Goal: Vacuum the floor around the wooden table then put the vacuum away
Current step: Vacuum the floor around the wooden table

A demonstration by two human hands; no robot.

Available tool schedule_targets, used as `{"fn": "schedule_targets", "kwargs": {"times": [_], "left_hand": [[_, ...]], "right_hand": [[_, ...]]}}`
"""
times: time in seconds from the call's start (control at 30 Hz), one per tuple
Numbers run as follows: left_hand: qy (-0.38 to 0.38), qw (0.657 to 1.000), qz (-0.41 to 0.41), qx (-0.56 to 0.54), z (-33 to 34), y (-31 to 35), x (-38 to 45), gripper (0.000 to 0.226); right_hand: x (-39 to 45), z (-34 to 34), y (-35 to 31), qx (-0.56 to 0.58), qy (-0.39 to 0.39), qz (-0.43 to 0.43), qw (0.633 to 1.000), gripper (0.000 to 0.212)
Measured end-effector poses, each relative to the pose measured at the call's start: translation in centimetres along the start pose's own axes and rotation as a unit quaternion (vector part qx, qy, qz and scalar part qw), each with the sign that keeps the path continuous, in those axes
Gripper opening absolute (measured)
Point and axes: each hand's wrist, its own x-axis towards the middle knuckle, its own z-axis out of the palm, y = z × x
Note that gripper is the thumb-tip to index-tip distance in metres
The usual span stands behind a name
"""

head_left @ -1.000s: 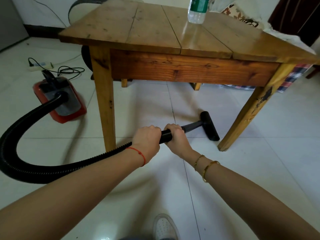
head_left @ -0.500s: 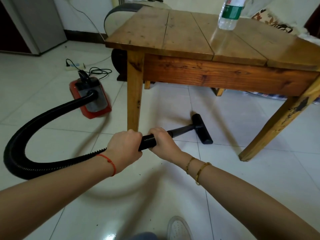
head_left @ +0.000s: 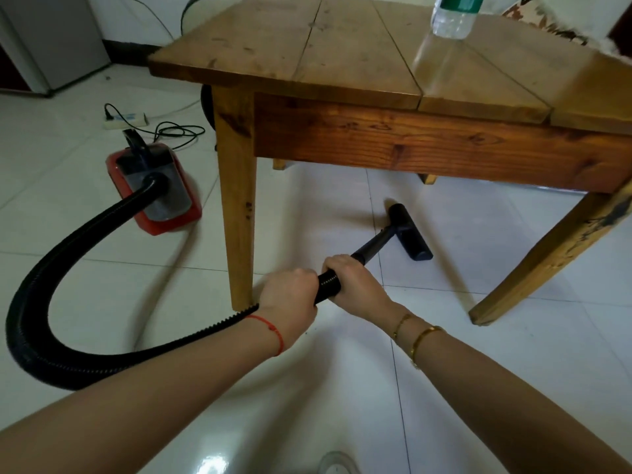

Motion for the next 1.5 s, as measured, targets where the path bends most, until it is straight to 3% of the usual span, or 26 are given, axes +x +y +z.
{"fn": "schedule_targets", "kwargs": {"times": [0.3,0.47,0.93,1.13,1.5], "left_hand": [[-0.010,0.998,0.022,-0.063,1.2,6.6,9.2,0.024],[-0.042,0.996,0.021,-0.073,-1.6,7.7,10.3,0.025],[-0.186,0.982,0.024,-0.020,-15.5,1.9,-4.3,0.022],[-0.231,0.973,0.013,-0.021,-19.8,0.7,-12.1,0.022],[-0.283,0.958,-0.034,-0.019,-25.2,-2.4,-22.2,0.019]], "right_hand": [[1.8,-4.0,9.4,-0.063,-0.014,0.036,0.997,0.015],[2.5,-6.6,9.9,-0.045,-0.052,0.044,0.997,0.016],[-3.3,-13.3,-7.7,0.091,-0.172,0.063,0.979,0.011],[-7.4,-16.1,-15.2,0.119,-0.256,0.079,0.956,0.023],[-12.1,-17.3,-27.6,0.148,-0.251,0.134,0.947,0.025]]}}
